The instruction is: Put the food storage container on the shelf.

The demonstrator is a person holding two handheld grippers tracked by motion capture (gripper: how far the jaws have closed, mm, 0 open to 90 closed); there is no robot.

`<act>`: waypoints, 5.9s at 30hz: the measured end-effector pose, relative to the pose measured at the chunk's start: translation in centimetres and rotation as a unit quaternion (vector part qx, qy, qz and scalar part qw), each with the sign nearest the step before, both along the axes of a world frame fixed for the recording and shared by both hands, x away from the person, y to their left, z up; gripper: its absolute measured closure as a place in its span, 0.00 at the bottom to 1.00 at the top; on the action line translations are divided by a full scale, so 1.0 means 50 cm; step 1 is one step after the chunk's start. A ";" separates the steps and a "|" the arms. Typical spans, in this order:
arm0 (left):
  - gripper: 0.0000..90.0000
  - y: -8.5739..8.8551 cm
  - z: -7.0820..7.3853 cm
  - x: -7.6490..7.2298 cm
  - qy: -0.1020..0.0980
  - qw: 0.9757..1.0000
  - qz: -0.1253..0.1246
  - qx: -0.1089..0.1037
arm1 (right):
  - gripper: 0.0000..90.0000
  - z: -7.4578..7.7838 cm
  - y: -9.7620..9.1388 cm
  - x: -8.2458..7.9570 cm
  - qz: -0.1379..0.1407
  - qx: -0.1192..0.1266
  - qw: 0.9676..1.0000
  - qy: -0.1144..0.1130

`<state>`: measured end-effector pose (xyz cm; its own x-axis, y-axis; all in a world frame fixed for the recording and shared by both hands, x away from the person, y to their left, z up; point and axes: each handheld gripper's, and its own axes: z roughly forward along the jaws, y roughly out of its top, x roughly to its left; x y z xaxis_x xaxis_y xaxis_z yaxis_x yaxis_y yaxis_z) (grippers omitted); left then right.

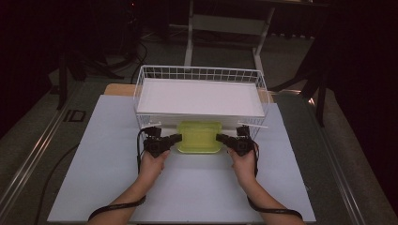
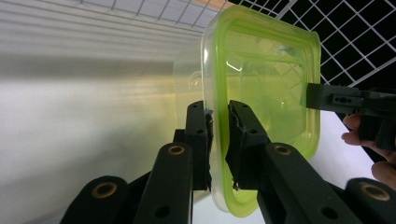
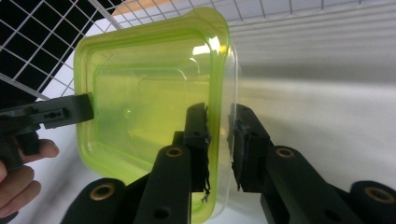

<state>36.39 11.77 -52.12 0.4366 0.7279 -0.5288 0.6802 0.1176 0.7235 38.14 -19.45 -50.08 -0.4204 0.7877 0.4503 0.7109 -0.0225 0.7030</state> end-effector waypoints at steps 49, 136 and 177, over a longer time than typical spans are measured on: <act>0.02 0.012 0.043 -0.100 -0.127 0.989 -0.061 0.052 | 0.69 0.057 0.020 -0.094 0.048 -0.042 0.994 -0.084; 0.02 0.046 0.010 -0.200 -0.144 0.984 -0.058 0.089 | 0.49 -0.036 0.130 -0.047 0.075 -0.064 0.993 -0.071; 0.02 0.054 0.019 -0.214 -0.153 0.982 -0.069 0.090 | 0.25 0.014 -0.048 -0.187 0.099 -0.080 0.985 -0.115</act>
